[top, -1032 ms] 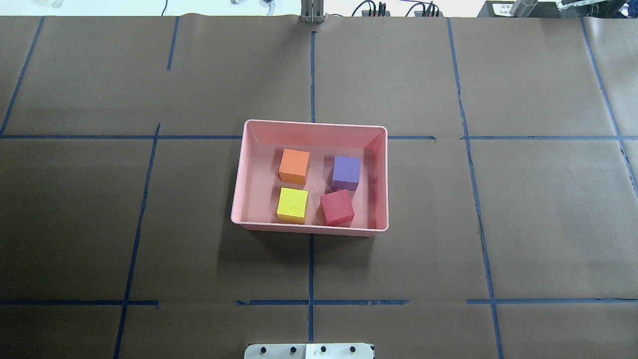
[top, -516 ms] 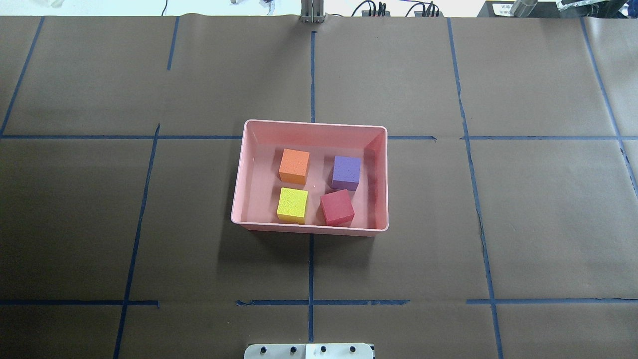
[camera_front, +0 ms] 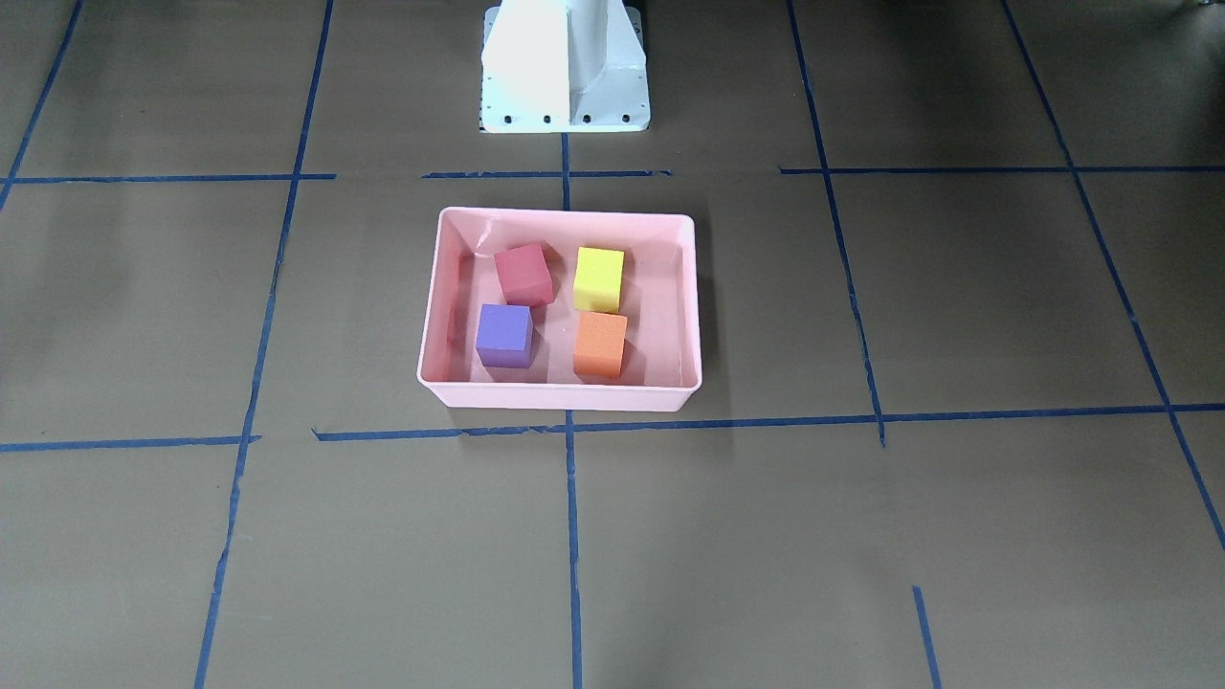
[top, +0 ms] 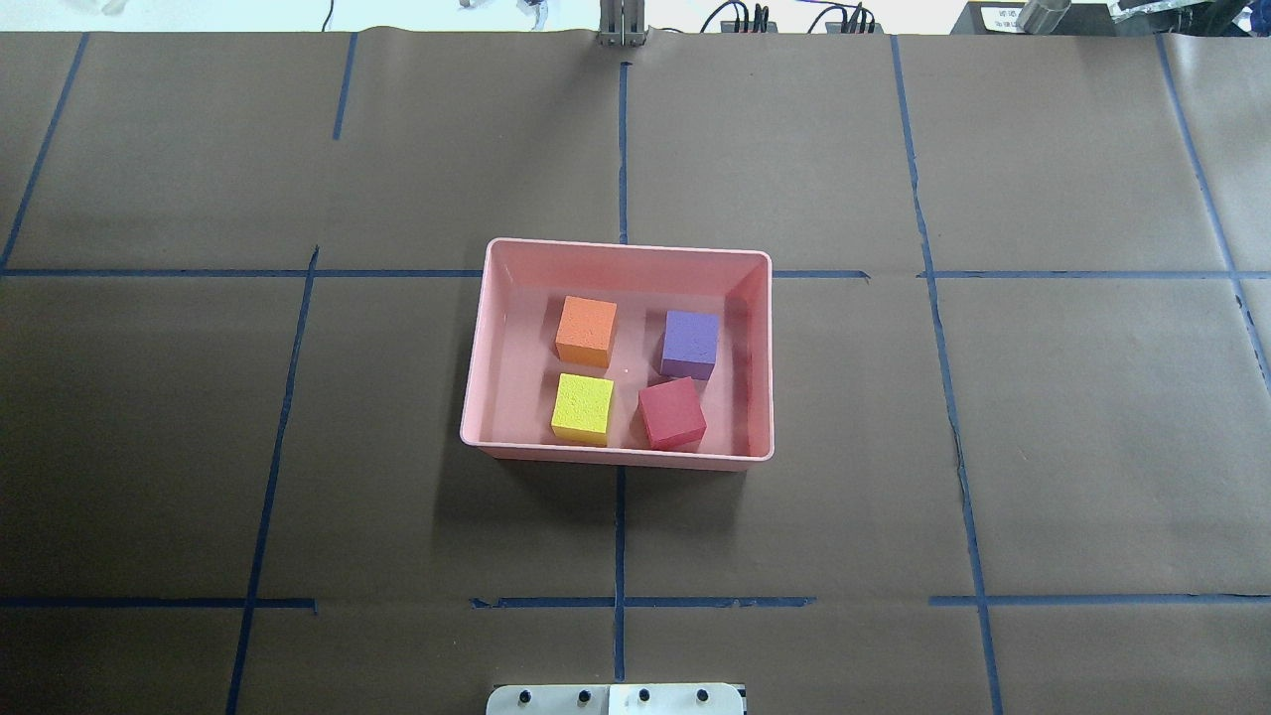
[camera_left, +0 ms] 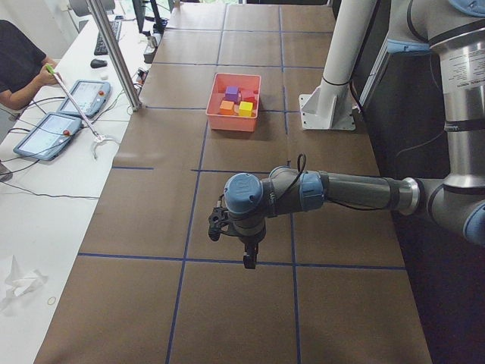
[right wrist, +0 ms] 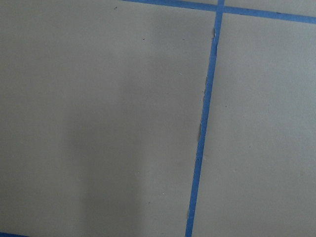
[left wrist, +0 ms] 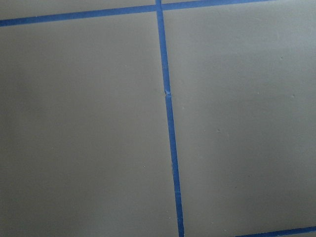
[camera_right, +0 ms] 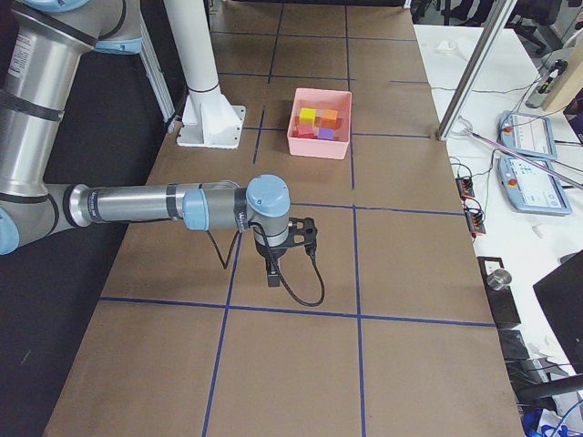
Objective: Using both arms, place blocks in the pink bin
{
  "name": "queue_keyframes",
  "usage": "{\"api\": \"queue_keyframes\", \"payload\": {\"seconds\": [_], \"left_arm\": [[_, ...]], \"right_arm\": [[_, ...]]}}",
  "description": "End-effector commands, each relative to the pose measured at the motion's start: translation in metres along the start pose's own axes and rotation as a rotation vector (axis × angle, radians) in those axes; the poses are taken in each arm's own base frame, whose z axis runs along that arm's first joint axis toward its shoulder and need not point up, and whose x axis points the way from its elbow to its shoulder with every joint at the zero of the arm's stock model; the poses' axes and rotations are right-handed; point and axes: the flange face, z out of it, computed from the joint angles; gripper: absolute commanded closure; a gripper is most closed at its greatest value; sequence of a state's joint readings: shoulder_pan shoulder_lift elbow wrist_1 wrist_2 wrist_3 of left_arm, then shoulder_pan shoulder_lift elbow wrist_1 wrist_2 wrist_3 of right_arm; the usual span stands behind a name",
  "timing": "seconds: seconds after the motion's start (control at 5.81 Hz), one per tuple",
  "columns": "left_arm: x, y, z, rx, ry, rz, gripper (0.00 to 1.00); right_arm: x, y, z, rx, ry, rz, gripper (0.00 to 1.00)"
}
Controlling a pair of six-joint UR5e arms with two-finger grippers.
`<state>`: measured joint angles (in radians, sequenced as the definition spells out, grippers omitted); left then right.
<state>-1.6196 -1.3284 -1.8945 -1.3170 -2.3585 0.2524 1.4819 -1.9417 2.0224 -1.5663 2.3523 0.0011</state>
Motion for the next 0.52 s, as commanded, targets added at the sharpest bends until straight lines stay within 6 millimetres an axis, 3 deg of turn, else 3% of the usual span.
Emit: {"api": "queue_keyframes", "payload": {"seconds": [0.0, 0.34], "left_arm": [[-0.0008, 0.0015, -0.0019, 0.001, -0.021, -0.002, 0.00], [0.0050, -0.0037, -0.0068, 0.016, 0.004, -0.001, 0.00]], "right_arm": [[-0.0002, 0.0001, -0.0002, 0.000, 0.001, -0.002, 0.00], [0.0008, 0.0009, 0.0006, -0.002, 0.002, 0.000, 0.00]]}}
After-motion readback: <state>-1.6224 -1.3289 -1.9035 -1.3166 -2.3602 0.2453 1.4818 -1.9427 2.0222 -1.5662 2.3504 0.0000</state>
